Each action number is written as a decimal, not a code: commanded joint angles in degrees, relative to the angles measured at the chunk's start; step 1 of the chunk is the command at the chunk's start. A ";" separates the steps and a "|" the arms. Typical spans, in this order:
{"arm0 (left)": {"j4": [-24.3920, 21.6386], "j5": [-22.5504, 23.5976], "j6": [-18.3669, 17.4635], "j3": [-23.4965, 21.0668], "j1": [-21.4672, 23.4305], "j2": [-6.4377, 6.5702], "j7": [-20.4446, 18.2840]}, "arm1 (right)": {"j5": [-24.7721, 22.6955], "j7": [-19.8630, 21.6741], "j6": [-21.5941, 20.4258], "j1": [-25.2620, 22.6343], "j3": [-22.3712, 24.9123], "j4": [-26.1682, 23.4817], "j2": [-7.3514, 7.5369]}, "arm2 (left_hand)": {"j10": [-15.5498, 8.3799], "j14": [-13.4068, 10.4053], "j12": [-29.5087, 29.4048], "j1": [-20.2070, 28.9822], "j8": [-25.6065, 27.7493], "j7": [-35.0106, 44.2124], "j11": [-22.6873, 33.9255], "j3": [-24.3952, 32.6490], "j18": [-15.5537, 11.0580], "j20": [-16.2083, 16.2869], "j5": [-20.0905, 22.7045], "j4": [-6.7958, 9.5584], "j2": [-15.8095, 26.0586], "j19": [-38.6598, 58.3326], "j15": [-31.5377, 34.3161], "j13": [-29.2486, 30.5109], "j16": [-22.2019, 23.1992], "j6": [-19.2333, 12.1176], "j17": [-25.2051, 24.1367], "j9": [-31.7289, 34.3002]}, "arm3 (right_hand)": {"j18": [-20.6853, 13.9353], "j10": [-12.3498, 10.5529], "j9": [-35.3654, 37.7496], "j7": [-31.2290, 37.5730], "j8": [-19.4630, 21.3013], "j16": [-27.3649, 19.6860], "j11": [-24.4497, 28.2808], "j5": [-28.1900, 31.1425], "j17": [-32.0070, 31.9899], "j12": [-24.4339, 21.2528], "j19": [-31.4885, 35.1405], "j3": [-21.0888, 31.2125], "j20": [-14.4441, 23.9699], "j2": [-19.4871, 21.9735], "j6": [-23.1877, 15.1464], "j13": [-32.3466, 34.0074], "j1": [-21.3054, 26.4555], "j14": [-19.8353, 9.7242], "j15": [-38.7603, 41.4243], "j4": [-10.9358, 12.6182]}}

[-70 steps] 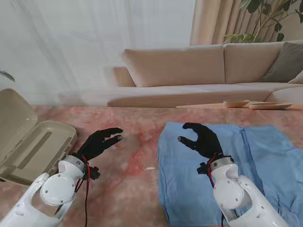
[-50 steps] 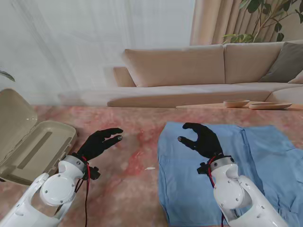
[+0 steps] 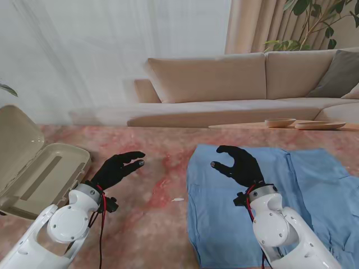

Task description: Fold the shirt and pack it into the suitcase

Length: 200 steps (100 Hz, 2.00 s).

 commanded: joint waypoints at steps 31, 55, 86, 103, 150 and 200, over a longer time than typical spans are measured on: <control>1.69 -0.28 -1.24 1.04 -1.30 -0.11 -0.09 | -0.53 1.45 0.83 -0.60 0.80 0.10 0.19 | 0.10 -1.09 0.02 0.40 -0.26 -0.99 -0.49 -0.06 -0.57 -0.56 0.33 0.25 1.64 0.31 -0.88 -1.47 -0.59 -0.34 -0.02 -0.85 | -0.88 0.42 -1.52 -0.74 -0.39 0.17 -0.27 -1.13 -0.43 -0.49 0.68 -0.60 0.22 0.21 -0.09 -2.14 0.28 0.08 -0.96 2.21; 4.33 -3.48 -3.60 3.99 -7.31 0.46 -4.61 | -3.09 3.61 1.68 -2.47 5.25 -1.66 0.87 | 0.06 -1.06 0.00 0.54 -0.30 -1.05 -0.51 -0.04 -0.77 -0.52 0.29 0.26 1.81 0.51 -0.81 -1.59 -0.56 -0.32 0.00 -1.00 | -0.90 0.46 -1.67 -0.77 -0.40 0.16 -0.33 -1.27 -0.45 -0.50 0.65 -0.53 0.27 0.13 -0.06 -2.24 0.33 0.10 -0.98 2.21; 9.75 -7.88 -8.19 11.96 -17.94 0.50 -8.72 | -8.51 7.10 1.89 -6.35 13.77 -4.17 1.93 | -0.05 -1.09 0.16 0.72 -0.25 -0.92 -0.12 -0.02 -0.93 -0.41 0.12 0.28 2.07 0.97 -0.53 -1.43 -0.42 -0.42 0.07 -1.11 | -0.84 0.43 -1.69 -0.73 -0.38 0.16 -0.27 -1.29 -0.50 -0.47 0.57 -0.44 0.29 0.11 -0.10 -2.25 0.23 0.07 -0.98 2.21; 13.26 -10.76 -9.89 17.15 -22.84 -0.19 -9.33 | -10.65 7.68 2.41 -7.50 17.46 -3.85 2.16 | 0.05 -1.12 0.23 0.88 -0.26 -0.93 0.11 0.02 -1.10 -0.32 -0.19 0.30 2.23 1.32 -0.35 -1.34 -0.32 -0.28 0.17 -1.20 | -0.90 0.36 -1.72 -0.69 -0.36 0.12 -0.31 -1.28 -0.64 -0.48 0.40 -0.38 0.24 0.08 -0.17 -2.39 0.24 -0.03 -1.07 2.21; 24.19 -18.76 -14.75 31.24 -34.59 -3.65 -10.12 | -14.47 6.21 6.29 -7.18 23.46 0.75 2.25 | 0.01 -0.75 0.59 1.04 -0.30 -0.91 0.92 -0.04 -1.40 0.10 -0.70 0.30 2.68 2.78 0.43 -1.14 0.20 0.19 0.16 -1.39 | -1.13 0.32 -2.33 -0.65 -0.28 -0.14 -0.31 -1.47 -1.30 -0.41 -0.13 -0.04 0.25 -0.09 -0.09 -3.92 0.30 -0.17 -1.66 2.19; 35.20 -25.23 -20.28 41.68 -41.99 -7.06 -15.01 | -17.92 4.55 11.23 -6.65 26.01 5.52 2.42 | 0.11 -0.52 0.87 1.23 -0.30 -0.93 1.62 -0.04 -1.93 0.07 -1.59 0.34 3.22 3.60 1.00 -1.56 0.62 0.63 0.01 -2.35 | -2.33 0.32 -4.36 -0.83 -0.25 -1.65 -0.88 -1.82 -4.68 -0.56 -3.21 0.20 -0.14 -0.12 0.08 -9.82 0.41 -0.92 -4.33 2.12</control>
